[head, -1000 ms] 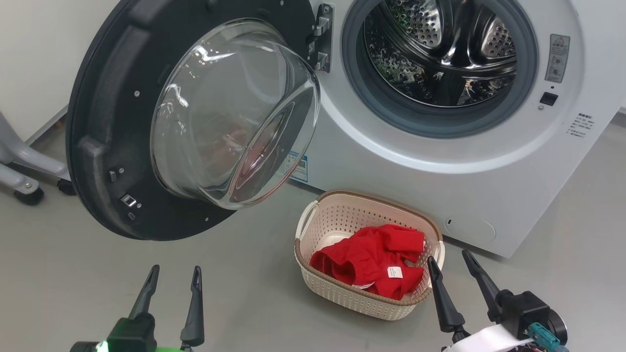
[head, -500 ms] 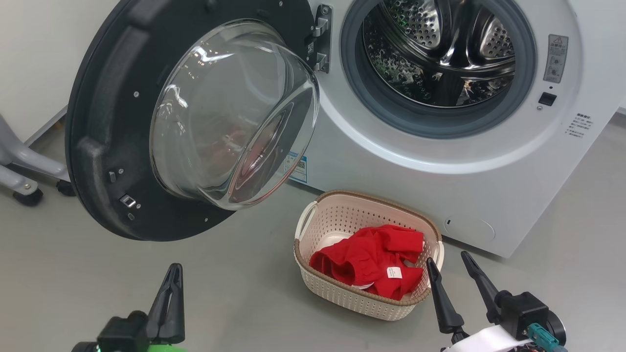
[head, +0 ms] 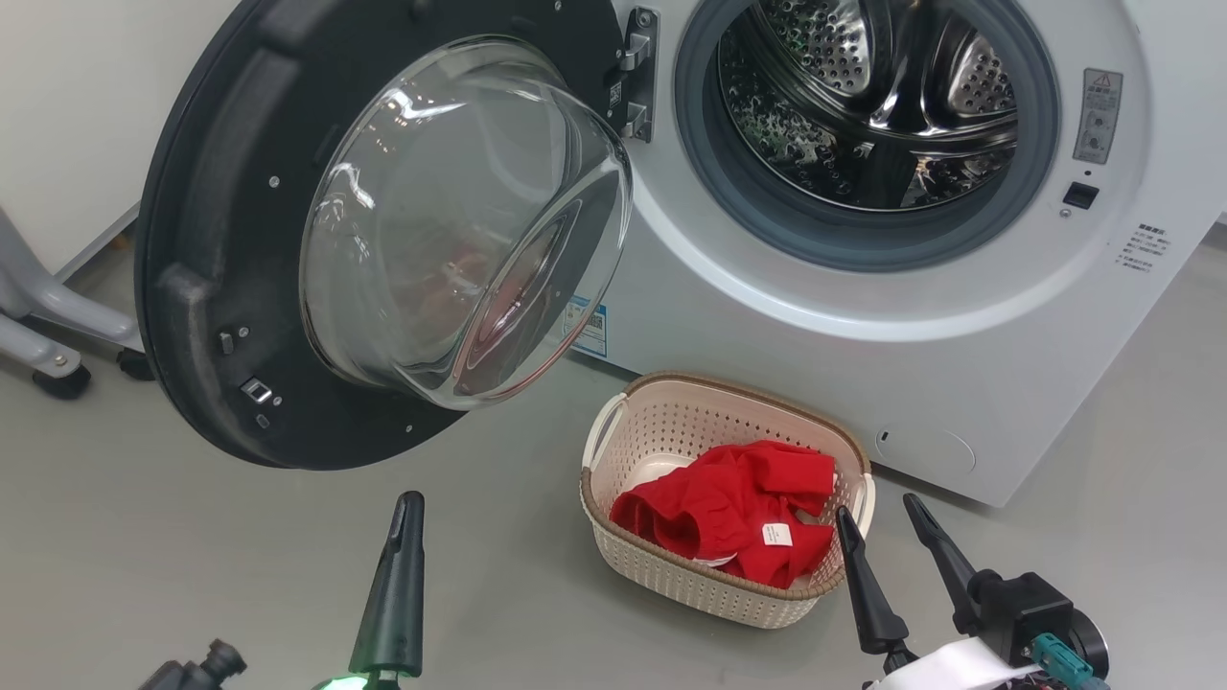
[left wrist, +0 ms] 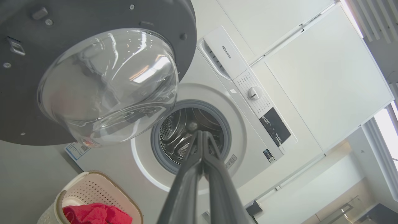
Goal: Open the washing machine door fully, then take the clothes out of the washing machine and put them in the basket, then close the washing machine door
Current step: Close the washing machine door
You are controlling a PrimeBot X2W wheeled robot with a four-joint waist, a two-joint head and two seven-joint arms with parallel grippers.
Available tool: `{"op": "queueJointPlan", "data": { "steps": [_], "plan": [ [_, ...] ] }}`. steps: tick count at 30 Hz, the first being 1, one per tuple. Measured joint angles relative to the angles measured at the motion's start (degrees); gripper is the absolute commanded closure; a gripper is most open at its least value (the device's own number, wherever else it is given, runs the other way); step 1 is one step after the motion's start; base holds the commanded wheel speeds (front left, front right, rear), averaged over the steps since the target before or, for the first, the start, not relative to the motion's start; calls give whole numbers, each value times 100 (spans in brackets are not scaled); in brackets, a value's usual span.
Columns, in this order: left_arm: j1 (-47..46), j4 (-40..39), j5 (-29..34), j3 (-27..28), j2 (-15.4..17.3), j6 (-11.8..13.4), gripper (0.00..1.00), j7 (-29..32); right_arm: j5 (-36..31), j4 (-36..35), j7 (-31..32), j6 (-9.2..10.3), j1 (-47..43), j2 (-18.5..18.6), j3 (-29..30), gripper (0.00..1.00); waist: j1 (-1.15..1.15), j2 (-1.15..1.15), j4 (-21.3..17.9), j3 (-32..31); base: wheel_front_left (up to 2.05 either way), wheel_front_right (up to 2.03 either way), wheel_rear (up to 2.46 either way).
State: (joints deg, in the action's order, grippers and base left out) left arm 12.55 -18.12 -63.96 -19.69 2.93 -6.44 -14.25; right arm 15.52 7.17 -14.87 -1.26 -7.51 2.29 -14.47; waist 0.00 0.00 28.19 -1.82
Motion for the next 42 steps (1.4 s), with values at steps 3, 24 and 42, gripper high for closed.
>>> {"op": "queueJointPlan", "data": {
  "steps": [3, 24, 42],
  "plan": [
    [74, -458, -824, -20, 1, -9, 100, -20, 0, 4, 0, 42, 1, -2, -29, 0, 0, 0, -23, 5, 0, 0, 0],
    [-2533, 815, -3306, 3159, 1150, 644, 100, 692, -68, -23, 0, 43, 42, 55, -37, 0, 0, 0, -96, 265, 0, 0, 0],
    [-3307, 3406, -3815, 3027, 2137, 1327, 100, 1797, -170, 3, 25, -70, 185, 185, -155, 0, 0, 0, -429, 485, 0, 0, 0]
  ]
}}
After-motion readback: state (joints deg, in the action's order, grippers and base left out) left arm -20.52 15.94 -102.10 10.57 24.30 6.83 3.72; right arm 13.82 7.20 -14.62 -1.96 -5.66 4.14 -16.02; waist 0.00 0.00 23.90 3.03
